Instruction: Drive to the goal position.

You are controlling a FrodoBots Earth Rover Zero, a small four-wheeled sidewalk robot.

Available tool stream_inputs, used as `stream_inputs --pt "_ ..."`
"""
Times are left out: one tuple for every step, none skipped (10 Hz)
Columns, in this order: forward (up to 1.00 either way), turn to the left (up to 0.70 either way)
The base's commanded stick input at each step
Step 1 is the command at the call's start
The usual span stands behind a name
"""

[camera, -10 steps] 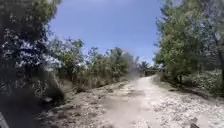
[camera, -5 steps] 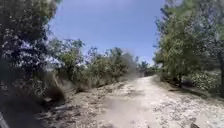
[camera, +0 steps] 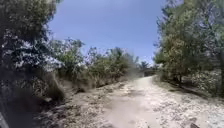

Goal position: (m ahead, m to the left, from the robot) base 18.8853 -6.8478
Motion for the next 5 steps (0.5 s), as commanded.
stream_inputs --pt "0.03 0.0" --pt "0.07 0.0" --pt "0.17 0.0" --pt "0.17 0.0" --pt "0.17 0.0"
